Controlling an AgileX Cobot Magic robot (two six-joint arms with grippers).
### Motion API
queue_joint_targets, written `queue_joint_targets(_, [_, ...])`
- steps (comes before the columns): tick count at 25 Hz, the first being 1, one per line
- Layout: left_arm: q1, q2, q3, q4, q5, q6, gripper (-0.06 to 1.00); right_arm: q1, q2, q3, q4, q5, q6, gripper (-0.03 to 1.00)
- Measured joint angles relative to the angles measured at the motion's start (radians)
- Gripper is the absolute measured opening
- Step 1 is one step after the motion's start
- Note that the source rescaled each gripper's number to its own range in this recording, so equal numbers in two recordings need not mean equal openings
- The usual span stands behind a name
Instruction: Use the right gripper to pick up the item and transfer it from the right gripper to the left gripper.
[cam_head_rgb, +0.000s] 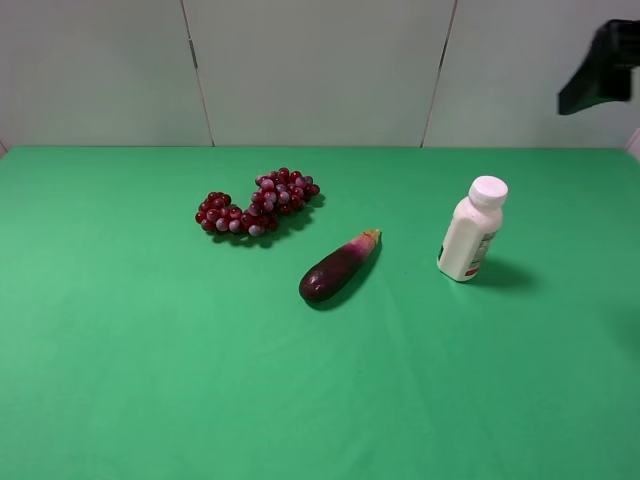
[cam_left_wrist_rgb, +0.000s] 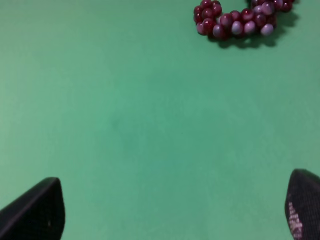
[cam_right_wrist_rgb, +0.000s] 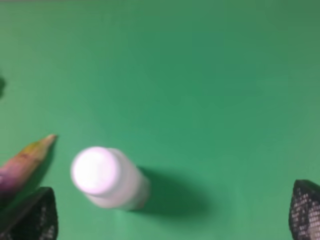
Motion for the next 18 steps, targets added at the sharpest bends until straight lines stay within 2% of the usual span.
queue_joint_targets(6, [0.0, 0.0, 0.0, 0.0, 0.0, 0.0, 0.73, 0.047, 0.206, -0.135, 0.003, 0.087, 0.036, 1.0])
queue_joint_targets(18, [0.0, 0.0, 0.0, 0.0, 0.0, 0.0, 0.73, 0.047, 0.419, -0.163, 0.017, 0.096, 0.039, 1.0])
